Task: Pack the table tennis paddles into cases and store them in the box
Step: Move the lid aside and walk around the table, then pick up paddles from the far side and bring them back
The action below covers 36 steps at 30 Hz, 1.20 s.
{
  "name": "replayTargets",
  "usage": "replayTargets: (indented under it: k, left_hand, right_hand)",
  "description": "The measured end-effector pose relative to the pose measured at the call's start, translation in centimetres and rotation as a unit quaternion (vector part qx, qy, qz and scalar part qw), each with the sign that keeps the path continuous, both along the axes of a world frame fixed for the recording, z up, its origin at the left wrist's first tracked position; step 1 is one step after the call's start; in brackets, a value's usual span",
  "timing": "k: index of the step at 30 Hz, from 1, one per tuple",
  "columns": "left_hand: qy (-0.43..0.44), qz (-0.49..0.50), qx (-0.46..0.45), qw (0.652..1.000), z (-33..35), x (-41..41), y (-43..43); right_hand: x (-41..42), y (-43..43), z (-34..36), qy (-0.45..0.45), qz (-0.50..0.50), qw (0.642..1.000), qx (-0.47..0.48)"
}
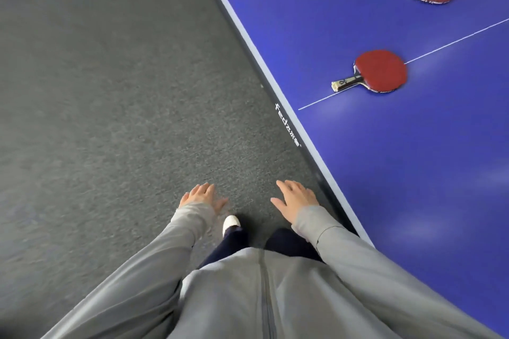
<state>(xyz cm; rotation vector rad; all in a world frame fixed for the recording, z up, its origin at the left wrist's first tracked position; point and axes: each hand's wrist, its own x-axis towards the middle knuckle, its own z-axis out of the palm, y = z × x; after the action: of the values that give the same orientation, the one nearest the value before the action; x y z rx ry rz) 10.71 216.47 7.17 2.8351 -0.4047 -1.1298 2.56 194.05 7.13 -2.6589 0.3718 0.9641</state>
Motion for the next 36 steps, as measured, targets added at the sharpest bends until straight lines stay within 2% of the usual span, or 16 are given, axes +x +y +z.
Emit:
replayTargets:
  k: [6, 10, 13, 16, 22, 25, 33, 36]
  left_hand:
    - [-0.008, -0.048, -0.017, 0.999, 0.0, 8.3, -2.1]
    - [-0.027, -0.078, -0.019, 0.996, -0.7, 13.0, -4.7]
    - [-0.058, -0.09, -0.02, 0.994, -0.9, 16.9, -7.2]
    - [-0.091, -0.112, -0.021, 0.989, -0.2, 21.2, -9.4]
    - [-0.147, -0.141, -0.036, 0.978, 1.4, 29.3, -14.2]
    - [-0.15, -0.163, -0.048, 0.974, 2.2, 31.7, -16.7]
    - [-0.127, -0.233, -0.048, 0.963, 1.7, 38.0, -24.7]
    - [-0.108, -0.267, -0.057, 0.956, 1.3, 41.0, -28.9]
  right_hand:
    - [6.3, -1.2, 1.5, -0.052, -0.086, 0.995, 0.013]
    - [10.4, -4.4, 1.5, -0.123, -0.206, 0.971, -0.008]
    - [14.0, -7.9, 0.9, -0.188, -0.311, 0.932, -0.006]
    - [17.4, -11.6, 0.6, -0.214, -0.417, 0.883, 0.017]
    - [22.2, -18.5, -0.4, -0.21, -0.624, 0.752, 0.019]
    - [23.4, -20.6, -0.6, -0.189, -0.692, 0.697, 0.021]
    - [27.0, -22.9, -1.8, -0.126, -0.746, 0.653, -0.007]
    - [28.1, -23.6, -2.0, -0.11, -0.796, 0.596, 0.016]
